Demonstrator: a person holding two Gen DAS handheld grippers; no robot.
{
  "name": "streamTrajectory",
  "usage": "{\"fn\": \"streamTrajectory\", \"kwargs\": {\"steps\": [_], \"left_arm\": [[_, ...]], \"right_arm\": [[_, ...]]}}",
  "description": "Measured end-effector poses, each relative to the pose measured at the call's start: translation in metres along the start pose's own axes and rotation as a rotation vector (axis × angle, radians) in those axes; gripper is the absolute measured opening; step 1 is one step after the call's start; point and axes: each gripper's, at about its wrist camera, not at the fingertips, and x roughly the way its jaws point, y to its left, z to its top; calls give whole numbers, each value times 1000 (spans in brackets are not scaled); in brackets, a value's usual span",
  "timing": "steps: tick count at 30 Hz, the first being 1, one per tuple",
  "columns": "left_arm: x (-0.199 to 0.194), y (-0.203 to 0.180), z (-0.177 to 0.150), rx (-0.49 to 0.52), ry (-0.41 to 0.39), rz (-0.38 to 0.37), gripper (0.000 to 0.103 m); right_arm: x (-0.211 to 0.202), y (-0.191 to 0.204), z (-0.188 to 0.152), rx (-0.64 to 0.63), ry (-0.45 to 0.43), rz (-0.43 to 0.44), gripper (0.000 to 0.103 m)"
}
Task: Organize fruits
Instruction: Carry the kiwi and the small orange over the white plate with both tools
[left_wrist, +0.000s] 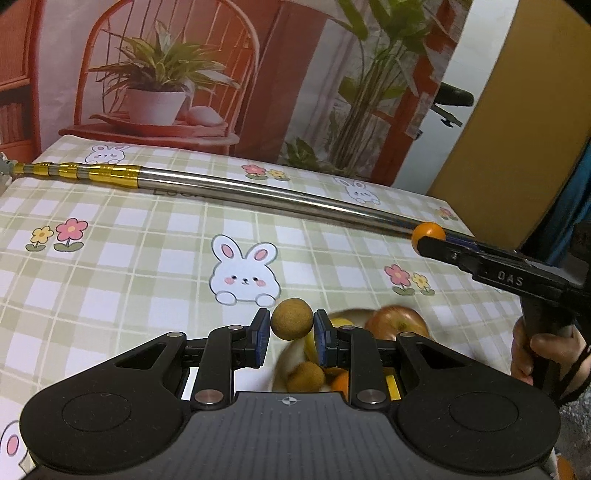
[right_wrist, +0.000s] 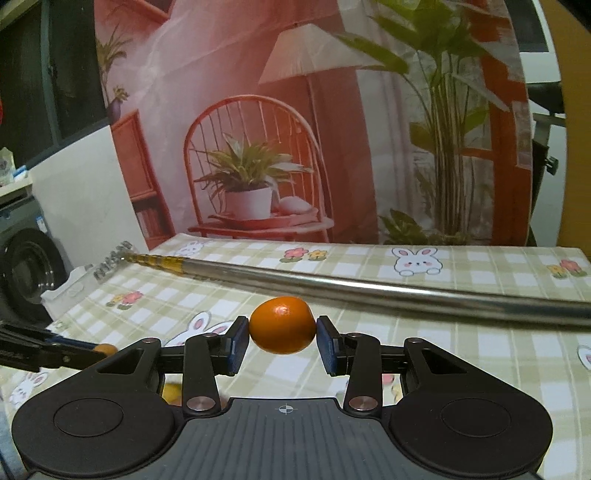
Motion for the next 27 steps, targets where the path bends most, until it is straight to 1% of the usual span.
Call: {"fn": "streamTrajectory", "kwargs": {"steps": [5,13,23,27], "left_arm": [[-9,-10,-9,32,11,-26,27],[-21,-18,-26,56,43,-64,27],[-25,-20,-38,50,81,-124,27],[-22,-24,-42,61,108,-144,27]], "right_arm": [[-25,17,-12,-1,-7,11,37],[-55,41,-26,7,-15,29,37],[-69,57,-39,8,8,45,37],[-72,61,-41,12,16,49,37]]}}
